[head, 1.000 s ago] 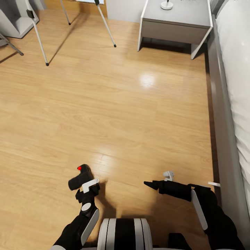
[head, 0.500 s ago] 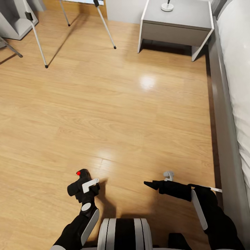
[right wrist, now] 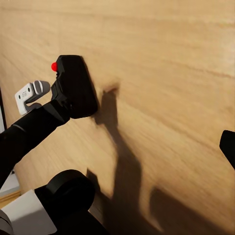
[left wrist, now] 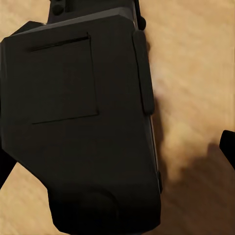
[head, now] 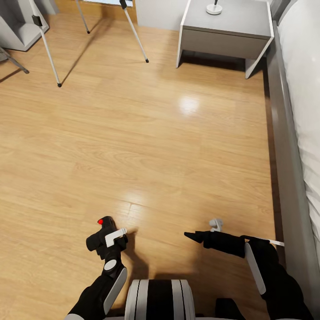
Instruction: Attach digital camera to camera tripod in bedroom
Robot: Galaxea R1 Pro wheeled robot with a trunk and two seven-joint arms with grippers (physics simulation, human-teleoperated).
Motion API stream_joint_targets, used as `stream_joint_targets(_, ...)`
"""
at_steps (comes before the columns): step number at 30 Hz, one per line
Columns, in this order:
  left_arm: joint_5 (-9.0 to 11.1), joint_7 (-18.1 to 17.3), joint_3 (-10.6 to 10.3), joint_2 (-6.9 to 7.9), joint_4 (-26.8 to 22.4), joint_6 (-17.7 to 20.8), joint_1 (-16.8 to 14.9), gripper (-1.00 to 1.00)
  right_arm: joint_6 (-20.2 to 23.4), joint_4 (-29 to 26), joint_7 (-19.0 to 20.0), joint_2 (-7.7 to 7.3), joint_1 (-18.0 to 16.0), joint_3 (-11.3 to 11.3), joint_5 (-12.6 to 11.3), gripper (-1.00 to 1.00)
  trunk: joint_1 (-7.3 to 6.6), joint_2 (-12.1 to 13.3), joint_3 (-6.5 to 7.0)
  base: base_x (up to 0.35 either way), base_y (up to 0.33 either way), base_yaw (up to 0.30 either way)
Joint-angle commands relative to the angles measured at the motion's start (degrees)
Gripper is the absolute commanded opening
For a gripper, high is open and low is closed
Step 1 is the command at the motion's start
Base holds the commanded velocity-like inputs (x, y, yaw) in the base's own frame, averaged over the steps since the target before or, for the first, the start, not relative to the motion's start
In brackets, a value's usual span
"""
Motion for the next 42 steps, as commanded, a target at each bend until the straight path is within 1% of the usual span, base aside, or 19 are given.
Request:
stream_joint_targets(1,0.60,0.30,-0.22,0.04,0.02,-0.38,-0.03,1.00,0.45,0.00,-0.08,0.00,-0.02,-0.03,-0.41,1.00,-0.01,-0.01,-0.03,0.000,0.000,0.000)
stream_joint_targets(8,0.72,0.30,-0.20,0.04,0.06,-0.31,-0.03,1.00,0.45,0.00,-0.08,0.01,-0.02,-0.03,-0.41,1.00,-0.01,-0.01,-0.03,0.000,0.000,0.000)
stream_joint_targets(9,0.72,0.30,-0.20,0.04,0.06,-0.31,-0.03,-1.00,0.45,0.00,-0.08,0.01,-0.02,-0.03,-0.41,1.00,-0.01,-0.01,-0.03,0.000,0.000,0.000)
stream_joint_targets(28,0.60,0.51,-0.25,-0.06,-0.99,-0.35,-0.03,-1.00,0.45,0.00,-0.08,0.01,-0.02,-0.03,-0.56,1.00,-0.01,-0.01,-0.03,0.000,0.000,0.000)
stream_joint_targets(29,0.57,0.60,-0.30,-0.13,-1.35,-0.28,-0.03,-1.00,0.45,0.00,-0.07,0.01,-0.02,-0.03,-0.57,1.00,-0.01,-0.01,-0.03,0.000,0.000,0.000)
stream_joint_targets(31,0.35,1.66,-0.54,-0.36,-6.31,0.43,-0.03,-1.00,0.45,0.00,-0.02,-0.04,-0.02,-0.08,-0.53,1.00,-0.01,-0.01,-0.03,0.000,0.000,0.000)
stream_joint_targets(32,0.33,1.88,-0.60,-0.37,-7.59,0.71,-0.03,-1.00,0.45,-0.02,-0.01,-0.05,-0.02,-0.09,-0.53,1.00,-0.01,-0.01,-0.03,0.000,0.000,0.000)
stream_joint_targets(33,0.27,2.28,-0.68,-0.38,-11.85,3.83,-0.03,-1.00,0.45,-0.01,-0.01,-0.04,-0.02,-0.10,-0.50,1.00,-0.01,-0.01,-0.03,0.000,0.000,0.000)
stream_joint_targets(35,0.24,2.69,-0.77,-0.39,-21.48,14.14,-0.03,-1.00,0.45,0.00,0.00,-0.01,-0.02,-0.11,-0.41,1.00,-0.01,-0.01,-0.03,0.000,0.000,0.000)
stream_joint_targets(36,0.33,2.78,-0.80,-0.39,-25.54,19.05,-0.03,-1.00,0.45,-0.03,0.00,-0.01,-0.02,-0.11,-0.40,1.00,-0.01,-0.01,-0.03,0.000,0.000,0.000)
stream_joint_targets(38,0.40,2.83,-0.81,-0.40,-28.93,23.32,-0.03,-1.00,0.45,-0.02,0.03,0.00,-0.02,-0.11,-0.40,1.00,-0.01,-0.01,-0.03,0.000,0.000,0.000)
stream_joint_targets(42,0.52,2.90,-0.89,-0.40,-34.12,29.85,-0.03,-1.00,0.45,-0.01,0.07,0.01,-0.02,-0.12,-0.41,1.00,-0.01,-0.01,-0.03,0.000,0.000,0.000)
